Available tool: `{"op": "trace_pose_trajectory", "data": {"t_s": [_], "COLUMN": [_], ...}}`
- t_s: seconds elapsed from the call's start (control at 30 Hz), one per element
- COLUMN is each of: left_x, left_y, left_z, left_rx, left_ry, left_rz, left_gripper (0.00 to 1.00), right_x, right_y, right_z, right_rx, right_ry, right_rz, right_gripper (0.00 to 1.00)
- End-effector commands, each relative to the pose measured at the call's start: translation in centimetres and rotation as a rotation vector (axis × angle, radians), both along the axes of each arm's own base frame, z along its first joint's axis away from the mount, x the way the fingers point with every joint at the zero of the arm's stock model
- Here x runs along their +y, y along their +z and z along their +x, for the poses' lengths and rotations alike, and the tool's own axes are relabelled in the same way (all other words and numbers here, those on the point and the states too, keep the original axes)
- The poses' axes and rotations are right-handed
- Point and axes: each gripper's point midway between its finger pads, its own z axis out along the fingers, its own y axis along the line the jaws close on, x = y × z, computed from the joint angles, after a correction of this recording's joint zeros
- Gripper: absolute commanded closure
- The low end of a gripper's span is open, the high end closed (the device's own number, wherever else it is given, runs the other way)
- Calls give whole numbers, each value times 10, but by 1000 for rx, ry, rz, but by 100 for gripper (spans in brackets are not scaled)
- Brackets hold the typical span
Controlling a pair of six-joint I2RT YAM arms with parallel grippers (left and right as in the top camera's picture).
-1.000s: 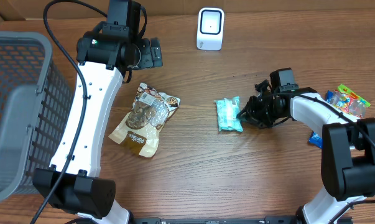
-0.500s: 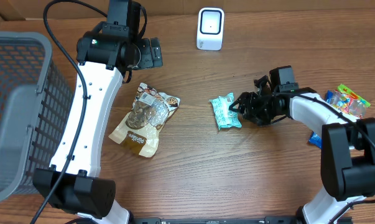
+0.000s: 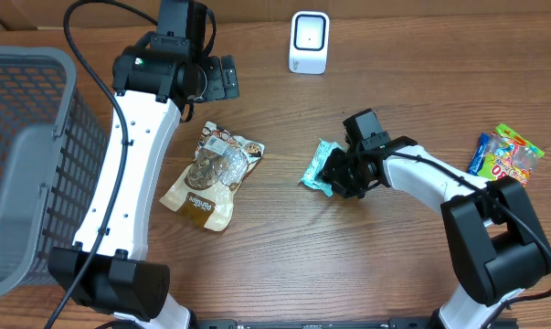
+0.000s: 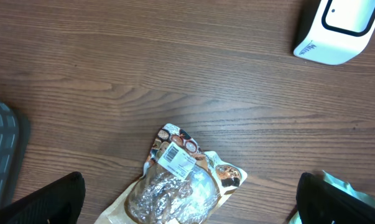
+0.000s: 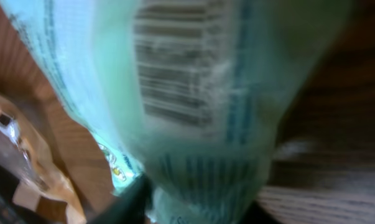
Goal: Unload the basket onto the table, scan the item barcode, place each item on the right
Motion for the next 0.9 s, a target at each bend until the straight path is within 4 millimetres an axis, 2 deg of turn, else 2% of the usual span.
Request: {"op": "trace_pose_trajectory", "data": {"t_s": [0.0, 0.13, 0.3, 0.37, 0.53, 0.6, 0.73, 0.87], "left_x": [3, 3, 3, 3, 3, 3, 3, 3], "left_y": [12, 12, 12, 12, 12, 12, 12, 12], "left_z": [0, 0, 0, 0, 0, 0, 0, 0], "left_rx": [-30, -30, -30, -30, -31, -30, -30, -31], "left_ry": [-12, -12, -12, -12, -12, -12, -12, -12], "left_rz": [11, 11, 11, 11, 11, 11, 11, 11], "left_gripper": [0, 0, 0, 0, 0, 0, 0, 0], "right_x": [-12, -9, -9, -21, -63, -70, -60, -33], "right_y": [-8, -4, 22, 33, 64, 72, 74, 85], "right_z": [4, 7, 18, 23, 30, 32, 34, 45], "right_rx": [14, -5, -102, -118, -145, -170, -205, -293], "right_ry": [-89, -60, 88, 110, 133, 136, 160, 237], "right_rz": [-62, -53, -92, -181, -535, -617, -622, -502], "right_gripper": [95, 96, 96, 96, 96, 96, 96, 96]}}
